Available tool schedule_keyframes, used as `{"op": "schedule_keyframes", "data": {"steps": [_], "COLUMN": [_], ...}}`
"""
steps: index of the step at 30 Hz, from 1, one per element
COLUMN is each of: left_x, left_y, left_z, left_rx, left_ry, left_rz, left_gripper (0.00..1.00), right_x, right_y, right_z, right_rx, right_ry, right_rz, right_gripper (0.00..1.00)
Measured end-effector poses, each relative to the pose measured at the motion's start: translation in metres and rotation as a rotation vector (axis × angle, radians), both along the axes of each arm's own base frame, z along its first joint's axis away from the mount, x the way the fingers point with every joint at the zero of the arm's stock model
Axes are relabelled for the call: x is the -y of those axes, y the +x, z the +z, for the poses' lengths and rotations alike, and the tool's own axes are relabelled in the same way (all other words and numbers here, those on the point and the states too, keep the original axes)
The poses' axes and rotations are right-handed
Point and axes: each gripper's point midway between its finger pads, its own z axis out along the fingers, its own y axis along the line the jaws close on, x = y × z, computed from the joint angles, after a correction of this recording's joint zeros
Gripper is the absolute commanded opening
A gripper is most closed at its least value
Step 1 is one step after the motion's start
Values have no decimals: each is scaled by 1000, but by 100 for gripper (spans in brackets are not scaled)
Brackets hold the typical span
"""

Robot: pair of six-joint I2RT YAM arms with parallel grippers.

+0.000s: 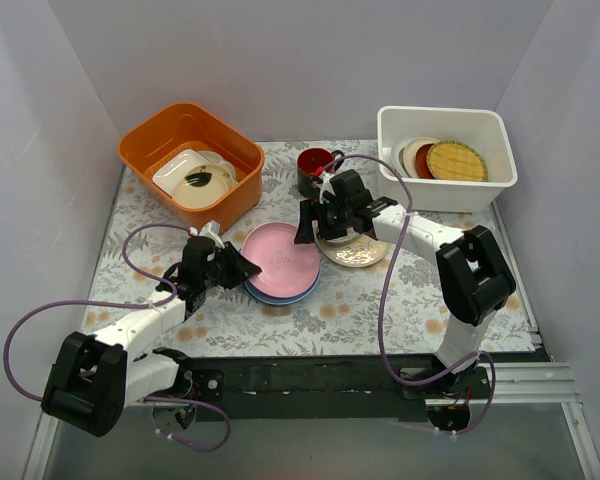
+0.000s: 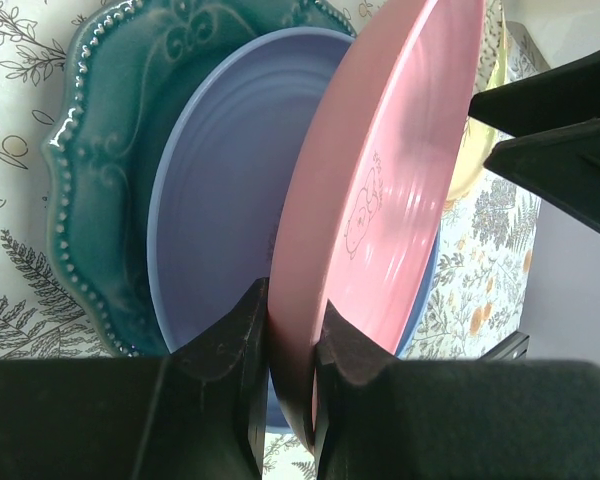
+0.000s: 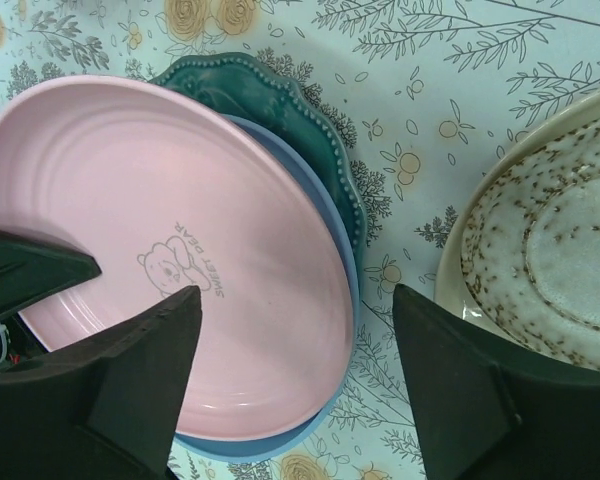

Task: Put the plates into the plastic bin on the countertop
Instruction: Pick up the plate at the center of the board.

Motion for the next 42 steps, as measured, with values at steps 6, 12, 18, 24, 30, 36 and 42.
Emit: {"op": "schedule_keyframes", "data": {"steps": [6, 12, 18, 24, 30, 36, 42], "left_x": [0, 0, 1, 8, 17, 24, 31], "left_y": [0, 1, 1, 0, -5, -13, -17], "left_z": [2, 9, 16, 26, 39, 49, 64], "left_rx": [10, 33, 53, 91, 150, 197, 253], "left_ry": [1, -7, -18, -57, -120, -194, -262], "left_rz": [0, 0, -6, -42, -91, -135, -172], "left_gripper": [0, 0, 0, 0, 0, 0, 0], "right_x": [1, 5, 7, 14, 22, 28, 23], "right_y": [2, 0, 1, 3, 0, -8, -22], "right_z": [7, 7, 19, 34, 54, 71, 81], "right_rx": [18, 24, 50, 77, 100, 115, 107], "right_ry": [4, -4, 10, 31, 95, 174, 267], "right_rz": [-9, -19, -28, -41, -31, 8, 90], "right_gripper": [90, 91, 91, 92, 92, 92, 91]}}
